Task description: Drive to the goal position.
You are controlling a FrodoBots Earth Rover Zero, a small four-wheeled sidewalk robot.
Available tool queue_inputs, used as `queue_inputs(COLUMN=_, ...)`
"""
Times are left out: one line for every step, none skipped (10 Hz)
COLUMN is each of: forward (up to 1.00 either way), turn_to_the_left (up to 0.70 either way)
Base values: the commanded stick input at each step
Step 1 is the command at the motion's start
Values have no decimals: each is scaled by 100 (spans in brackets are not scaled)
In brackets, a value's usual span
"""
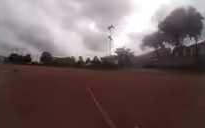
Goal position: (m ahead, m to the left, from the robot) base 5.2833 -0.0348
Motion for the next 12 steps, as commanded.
queue_inputs(forward=100, turn_to_the_left=0)
queue_inputs(forward=100, turn_to_the_left=0)
queue_inputs(forward=100, turn_to_the_left=0)
queue_inputs(forward=100, turn_to_the_left=0)
queue_inputs(forward=100, turn_to_the_left=0)
queue_inputs(forward=100, turn_to_the_left=0)
queue_inputs(forward=100, turn_to_the_left=0)
queue_inputs(forward=100, turn_to_the_left=0)
queue_inputs(forward=100, turn_to_the_left=0)
queue_inputs(forward=100, turn_to_the_left=0)
queue_inputs(forward=100, turn_to_the_left=0)
queue_inputs(forward=100, turn_to_the_left=0)
